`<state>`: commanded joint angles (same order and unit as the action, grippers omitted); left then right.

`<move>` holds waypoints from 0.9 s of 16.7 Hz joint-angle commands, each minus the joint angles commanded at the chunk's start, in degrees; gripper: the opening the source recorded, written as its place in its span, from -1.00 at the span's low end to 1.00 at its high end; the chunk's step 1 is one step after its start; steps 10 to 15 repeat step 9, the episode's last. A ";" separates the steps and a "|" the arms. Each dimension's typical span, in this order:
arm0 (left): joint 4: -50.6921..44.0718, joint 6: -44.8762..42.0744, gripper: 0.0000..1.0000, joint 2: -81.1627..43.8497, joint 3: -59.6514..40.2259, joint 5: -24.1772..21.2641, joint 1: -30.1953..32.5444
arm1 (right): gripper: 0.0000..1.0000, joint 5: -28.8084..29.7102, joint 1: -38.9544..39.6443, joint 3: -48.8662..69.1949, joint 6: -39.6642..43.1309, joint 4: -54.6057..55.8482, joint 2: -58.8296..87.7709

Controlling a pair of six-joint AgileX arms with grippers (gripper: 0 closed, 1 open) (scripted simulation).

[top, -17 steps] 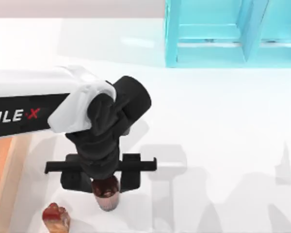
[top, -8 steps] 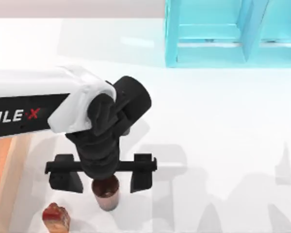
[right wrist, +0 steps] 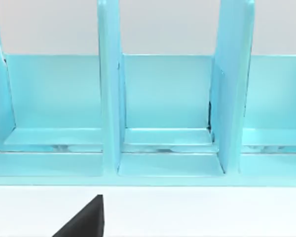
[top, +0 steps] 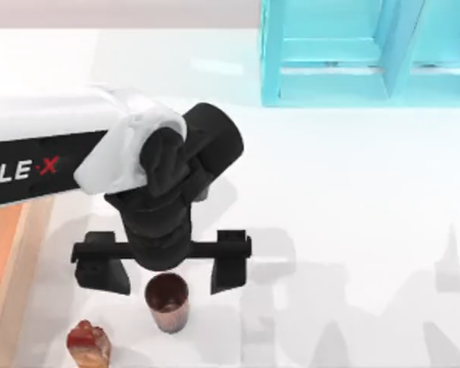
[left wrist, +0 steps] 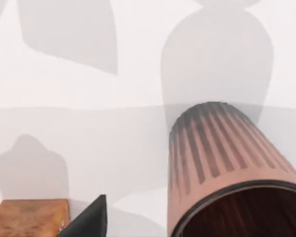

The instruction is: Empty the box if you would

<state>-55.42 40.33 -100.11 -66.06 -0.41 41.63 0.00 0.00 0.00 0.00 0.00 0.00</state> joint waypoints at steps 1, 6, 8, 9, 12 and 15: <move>-2.56 0.06 1.00 0.48 -1.93 0.00 0.05 | 1.00 0.00 0.00 0.00 0.00 0.00 0.00; -16.42 0.16 1.00 3.59 -11.84 0.01 0.11 | 1.00 0.00 0.00 0.00 0.00 0.00 0.00; -18.30 0.11 1.00 4.37 -13.54 0.01 0.04 | 1.00 0.00 0.00 0.00 0.00 0.00 0.00; -18.38 0.10 1.00 4.41 -13.61 0.01 0.03 | 1.00 0.00 0.00 0.00 0.00 0.00 0.00; -18.38 0.10 1.00 4.41 -13.61 0.01 0.03 | 1.00 0.00 0.00 0.00 0.00 0.00 0.00; -18.38 0.10 1.00 4.41 -13.61 0.01 0.03 | 1.00 0.00 0.00 0.00 0.00 0.00 0.00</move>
